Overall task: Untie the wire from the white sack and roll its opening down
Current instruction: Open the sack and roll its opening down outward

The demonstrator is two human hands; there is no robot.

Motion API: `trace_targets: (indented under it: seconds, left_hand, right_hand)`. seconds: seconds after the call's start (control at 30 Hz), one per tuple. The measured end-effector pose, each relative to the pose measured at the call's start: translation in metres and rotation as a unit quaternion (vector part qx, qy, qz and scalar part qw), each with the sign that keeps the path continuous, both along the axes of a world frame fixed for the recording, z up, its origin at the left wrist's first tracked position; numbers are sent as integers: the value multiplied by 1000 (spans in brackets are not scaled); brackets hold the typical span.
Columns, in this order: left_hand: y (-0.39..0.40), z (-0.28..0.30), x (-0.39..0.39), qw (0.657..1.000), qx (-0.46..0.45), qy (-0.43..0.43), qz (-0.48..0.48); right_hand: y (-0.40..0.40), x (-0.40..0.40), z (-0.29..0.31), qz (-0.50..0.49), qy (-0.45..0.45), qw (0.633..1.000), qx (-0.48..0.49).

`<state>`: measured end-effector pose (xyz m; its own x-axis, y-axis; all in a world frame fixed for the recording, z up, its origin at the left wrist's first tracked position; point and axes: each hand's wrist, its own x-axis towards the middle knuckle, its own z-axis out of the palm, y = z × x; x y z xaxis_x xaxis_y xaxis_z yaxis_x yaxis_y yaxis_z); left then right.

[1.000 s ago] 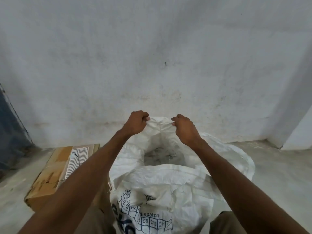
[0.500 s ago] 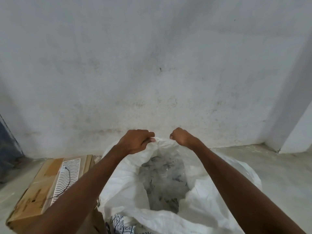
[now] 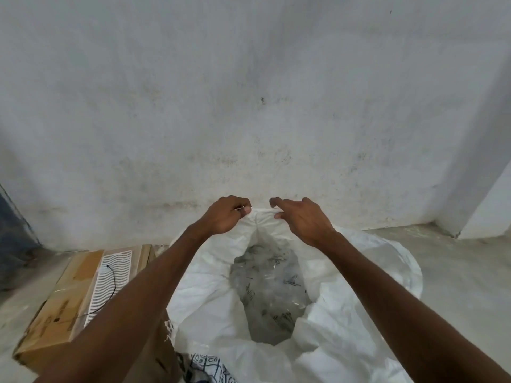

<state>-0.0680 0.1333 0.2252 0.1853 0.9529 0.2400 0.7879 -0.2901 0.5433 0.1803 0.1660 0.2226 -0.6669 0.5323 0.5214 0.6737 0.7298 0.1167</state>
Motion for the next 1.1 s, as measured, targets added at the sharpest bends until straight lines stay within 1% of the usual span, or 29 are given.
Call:
trace_targets:
  seconds: [0.07,0.17,0.2,0.23,0.27,0.3,0.33,0.37,0.4,0.43,0.47,0.57,0.6,0.63,0.67,0.7,0.73,0.77,0.8,0.83,0.87,0.9,0.93,1.0,1.03,1.1]
  left_hand:
    - [1,2,3,999,-32,-12,5]
    - [1,3,13,996,-61,-51,28]
    - [1,2,15,994,-72,-68,36]
    - [1,1,17,993,-84,-79,41]
    - [2,-1,18,992,-94,-79,41]
    - [3,-3,17,993,-96,-55,39]
    - [2,-6,16,996,-83,2,37]
    - [-1,-8,15,994,-62,78,35]
    - [-4,-12,14,988,-38,148,32]
    - [-8,-14,14,981,-8,195,20]
    - [-11,-18,15,975,23,222,2]
    - [-12,-27,18,956,118,265,-47]
    - [-8,-32,17,951,148,266,-57]
    - [-5,-38,17,948,170,261,-64]
    - [-1,-43,17,952,177,242,-62]
    - [3,-46,17,963,163,205,-60]
    - [6,-46,18,976,131,162,-58]
    - [9,-44,19,987,96,121,-50]
    - [11,-40,19,994,64,84,-31]
    - [12,-36,18,998,37,50,-6]
    - [13,-32,16,1000,11,25,14]
    - [14,-30,14,1000,-14,14,21]
    - [15,-28,13,999,-39,10,17]
    - [15,-26,10,997,-81,9,-7]
    - [15,-25,11,996,-86,24,-14]
    - [16,-27,17,996,-65,64,-20]
  right_hand:
    - [-1,-2,-1,-4,-18,1000,25]
    - [2,-7,0,-42,1,998,42]
    - [2,-10,1,-58,7,998,20]
    - [3,-13,1,-66,16,997,-21]
    - [3,-15,0,-68,33,994,-82]
    - [4,-16,-2,-70,52,986,-144]
    - [4,-17,-5,-66,66,976,-197]
    - [4,-16,-7,-55,81,965,-242]
    - [5,-15,-9,-54,94,955,-276]
    - [6,-13,-9,-61,104,946,-301]
    - [7,-12,-8,-78,103,936,-326]
    - [14,-11,-8,-107,46,905,-410]
    - [17,-10,-8,-100,49,890,-442]
    - [17,-9,-8,-93,74,872,-476]
    - [17,-7,-10,-86,90,866,-484]
    - [17,-5,-11,-71,105,872,-472]
    - [13,-4,-13,-61,108,897,-425]
    - [9,-3,-17,-54,101,927,-357]
    - [4,-2,-21,-49,78,960,-266]
    - [0,1,-26,-53,45,982,-175]
    - [-4,4,-29,-58,14,992,-110]
    - [-5,7,-33,-63,-5,996,-68]
    - [-6,9,-34,-72,-20,996,-49]
    - [-5,11,-35,-80,-25,995,-47]
    - [-4,11,-35,-85,-19,995,-48]
    - [1,10,-33,-92,1,993,-70]
